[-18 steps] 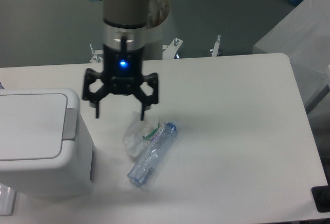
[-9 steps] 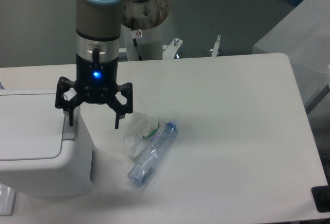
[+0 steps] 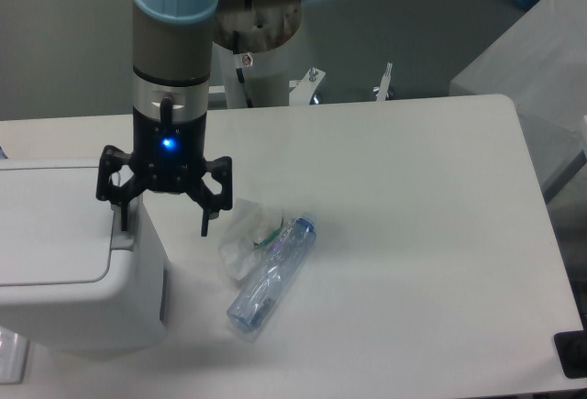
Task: Open the trash can
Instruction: 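Push the lid open with the gripper fingers and raise the gripper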
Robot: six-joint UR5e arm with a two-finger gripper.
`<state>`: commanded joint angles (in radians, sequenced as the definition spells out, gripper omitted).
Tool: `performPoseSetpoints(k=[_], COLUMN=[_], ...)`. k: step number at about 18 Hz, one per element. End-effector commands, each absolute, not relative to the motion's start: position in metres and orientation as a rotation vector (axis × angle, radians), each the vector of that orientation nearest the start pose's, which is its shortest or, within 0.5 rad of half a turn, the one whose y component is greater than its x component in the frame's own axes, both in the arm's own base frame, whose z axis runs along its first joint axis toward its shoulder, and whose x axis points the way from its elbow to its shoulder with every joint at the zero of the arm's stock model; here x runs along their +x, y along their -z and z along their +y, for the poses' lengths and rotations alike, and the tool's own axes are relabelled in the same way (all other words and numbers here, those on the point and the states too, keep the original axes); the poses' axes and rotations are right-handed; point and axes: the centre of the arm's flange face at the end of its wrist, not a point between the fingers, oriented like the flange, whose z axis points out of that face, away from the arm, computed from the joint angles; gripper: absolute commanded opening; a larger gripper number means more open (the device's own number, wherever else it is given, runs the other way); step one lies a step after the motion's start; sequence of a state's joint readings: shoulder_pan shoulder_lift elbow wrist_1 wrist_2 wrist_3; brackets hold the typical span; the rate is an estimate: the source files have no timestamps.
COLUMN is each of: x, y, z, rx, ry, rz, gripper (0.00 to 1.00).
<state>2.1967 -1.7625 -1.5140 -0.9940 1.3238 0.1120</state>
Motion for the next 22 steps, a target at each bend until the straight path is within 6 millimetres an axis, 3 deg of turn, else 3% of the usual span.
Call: performPoseSetpoints(k=[11,13,15,17,20,22], x=[-0.225,-0.228,-0.234,-0.253,-0.29,-0.308], y=[-0.477,-0.493,-0.525,-0.534,-0.527,-0.525], z=[0.581,0.583,0.587,0.579,0.555,0.543], rx=[-2.583,-2.549,-2.494,-2.512,-2.631,-2.695], ry=[0.098,0.072,0.011,-0.105,-0.372,-0.45], rz=[-0.604,-0.585,-0.543,-0.505,-0.38,-0.309], gripper=[1.0,1.0,1.0,1.0,1.0,1.0])
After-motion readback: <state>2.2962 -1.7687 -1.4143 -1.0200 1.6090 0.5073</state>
